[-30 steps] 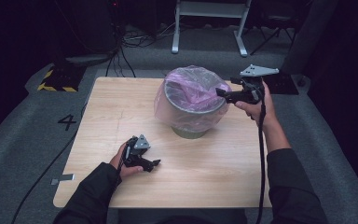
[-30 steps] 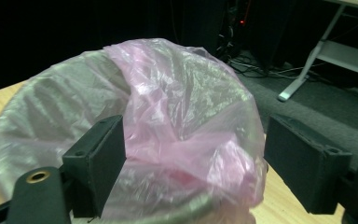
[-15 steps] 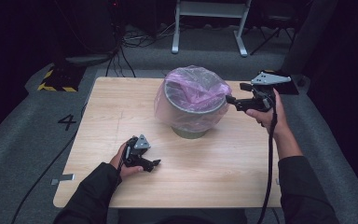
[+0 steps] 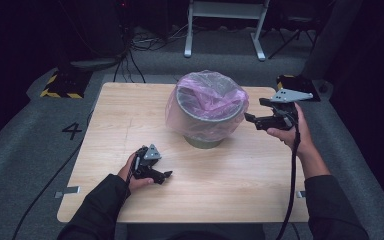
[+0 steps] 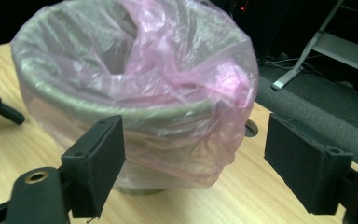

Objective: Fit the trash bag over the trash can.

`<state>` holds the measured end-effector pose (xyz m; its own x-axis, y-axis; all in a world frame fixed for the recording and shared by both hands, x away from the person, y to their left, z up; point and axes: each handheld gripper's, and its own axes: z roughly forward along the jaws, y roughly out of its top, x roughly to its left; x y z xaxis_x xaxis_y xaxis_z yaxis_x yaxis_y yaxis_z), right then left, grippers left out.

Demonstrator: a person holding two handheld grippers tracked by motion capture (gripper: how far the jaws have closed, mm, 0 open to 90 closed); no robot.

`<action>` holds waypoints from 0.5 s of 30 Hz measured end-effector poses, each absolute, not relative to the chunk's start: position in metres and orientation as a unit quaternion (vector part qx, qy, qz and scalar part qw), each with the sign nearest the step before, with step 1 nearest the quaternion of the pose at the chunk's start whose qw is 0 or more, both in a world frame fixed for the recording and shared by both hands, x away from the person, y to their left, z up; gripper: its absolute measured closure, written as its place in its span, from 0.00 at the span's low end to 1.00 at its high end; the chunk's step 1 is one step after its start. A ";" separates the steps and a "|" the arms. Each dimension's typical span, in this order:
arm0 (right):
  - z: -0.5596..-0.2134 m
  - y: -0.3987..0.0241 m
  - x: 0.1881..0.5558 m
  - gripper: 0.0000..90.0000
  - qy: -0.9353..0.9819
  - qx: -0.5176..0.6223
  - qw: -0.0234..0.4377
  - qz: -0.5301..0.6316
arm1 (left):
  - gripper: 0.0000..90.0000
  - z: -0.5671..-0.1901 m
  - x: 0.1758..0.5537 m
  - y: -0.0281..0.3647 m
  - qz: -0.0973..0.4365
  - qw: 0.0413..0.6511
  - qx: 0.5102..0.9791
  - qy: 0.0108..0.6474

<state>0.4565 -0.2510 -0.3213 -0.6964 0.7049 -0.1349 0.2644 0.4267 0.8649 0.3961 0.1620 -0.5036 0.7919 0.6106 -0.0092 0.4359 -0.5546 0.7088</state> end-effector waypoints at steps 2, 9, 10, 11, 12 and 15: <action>-0.323 -0.251 0.454 0.22 0.809 0.299 0.249 0.441 | 0.16 -0.504 0.396 0.162 0.121 0.365 0.873 0.299; -0.332 -0.251 0.446 0.22 0.817 0.294 0.248 0.430 | 0.16 -0.504 0.396 0.162 0.120 0.365 0.873 0.300; -0.334 -0.251 0.445 0.22 0.818 0.294 0.247 0.428 | 0.16 -0.504 0.396 0.162 0.120 0.365 0.873 0.300; -0.336 -0.251 0.444 0.23 0.820 0.293 0.247 0.427 | 0.16 -0.504 0.396 0.162 0.120 0.365 0.873 0.300; -0.338 -0.251 0.444 0.22 0.822 0.291 0.246 0.423 | 0.16 -0.504 0.396 0.162 0.120 0.365 0.873 0.300; -0.344 -0.250 0.442 0.22 0.827 0.290 0.243 0.417 | 0.16 -0.504 0.396 0.162 0.120 0.364 0.873 0.300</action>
<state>0.4415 -0.2504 -0.3439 -0.7140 0.6814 -0.1610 0.2759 0.4852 0.8297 0.3962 0.1619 -0.5036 0.7916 0.6109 -0.0084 0.4357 -0.5548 0.7088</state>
